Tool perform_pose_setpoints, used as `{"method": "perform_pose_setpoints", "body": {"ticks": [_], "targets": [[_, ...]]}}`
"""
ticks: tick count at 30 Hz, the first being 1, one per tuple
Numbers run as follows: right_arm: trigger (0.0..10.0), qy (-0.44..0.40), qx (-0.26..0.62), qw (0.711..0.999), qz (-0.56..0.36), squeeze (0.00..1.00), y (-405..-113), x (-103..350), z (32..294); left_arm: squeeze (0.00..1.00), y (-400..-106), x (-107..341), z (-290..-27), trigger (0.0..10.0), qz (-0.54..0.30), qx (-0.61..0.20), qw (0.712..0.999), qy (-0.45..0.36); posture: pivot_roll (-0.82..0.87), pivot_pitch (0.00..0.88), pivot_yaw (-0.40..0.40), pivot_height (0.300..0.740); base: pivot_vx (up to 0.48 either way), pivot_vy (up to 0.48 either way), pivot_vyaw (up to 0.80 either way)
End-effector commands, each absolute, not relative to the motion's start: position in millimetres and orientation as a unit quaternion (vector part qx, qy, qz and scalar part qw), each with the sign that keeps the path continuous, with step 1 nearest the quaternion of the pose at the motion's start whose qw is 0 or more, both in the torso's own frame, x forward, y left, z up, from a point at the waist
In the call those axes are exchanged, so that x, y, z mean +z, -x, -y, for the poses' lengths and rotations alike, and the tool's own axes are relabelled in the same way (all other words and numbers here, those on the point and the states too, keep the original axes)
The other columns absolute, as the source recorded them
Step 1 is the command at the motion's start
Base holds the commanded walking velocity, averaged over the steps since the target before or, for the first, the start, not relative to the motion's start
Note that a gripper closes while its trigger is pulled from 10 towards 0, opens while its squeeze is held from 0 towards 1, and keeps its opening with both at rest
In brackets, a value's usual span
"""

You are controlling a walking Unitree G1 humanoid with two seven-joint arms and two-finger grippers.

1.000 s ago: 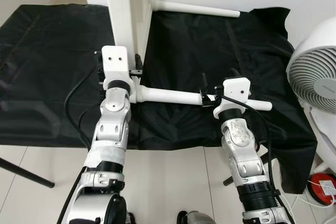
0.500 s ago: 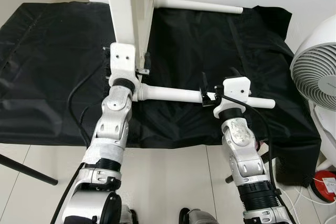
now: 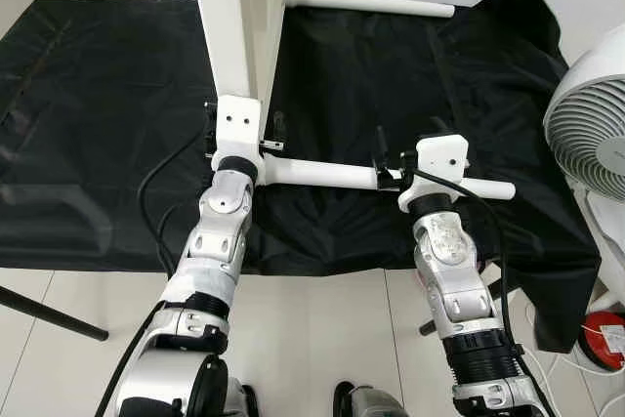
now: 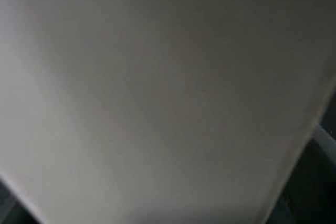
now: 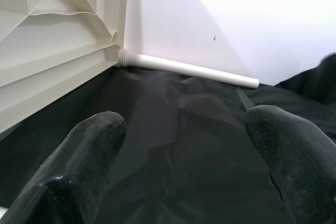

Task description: Building children table

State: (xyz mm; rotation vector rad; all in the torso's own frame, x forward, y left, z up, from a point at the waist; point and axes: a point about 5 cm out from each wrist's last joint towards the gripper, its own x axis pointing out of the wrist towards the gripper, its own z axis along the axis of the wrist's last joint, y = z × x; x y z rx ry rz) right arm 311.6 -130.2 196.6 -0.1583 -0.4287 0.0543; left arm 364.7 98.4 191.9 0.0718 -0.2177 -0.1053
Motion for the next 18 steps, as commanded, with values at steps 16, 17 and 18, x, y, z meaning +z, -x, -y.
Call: {"method": "perform_pose_setpoints", "body": {"ticks": [16,17,18], "targets": [[10.0,0.075,0.017,0.973,0.219,0.00,-310.9,203.2,130.1,0.00,-385.7,205.1,-113.4,3.8,0.121,-0.012,0.992,-0.007,-0.18,0.186,0.033,0.740,0.000,0.000,0.00],[10.0,0.076,0.016,0.972,0.220,0.00,-310.8,203.6,130.3,0.00,-386.4,206.1,-115.5,3.8,0.124,-0.009,0.992,-0.003,-0.18,0.186,0.033,0.740,0.000,0.000,0.00],[10.0,0.076,0.016,0.972,0.220,0.00,-310.8,203.6,130.3,0.00,-386.4,206.1,-115.5,3.8,0.124,-0.009,0.992,-0.003,-0.18,0.186,0.033,0.740,0.000,0.000,0.00]]}}
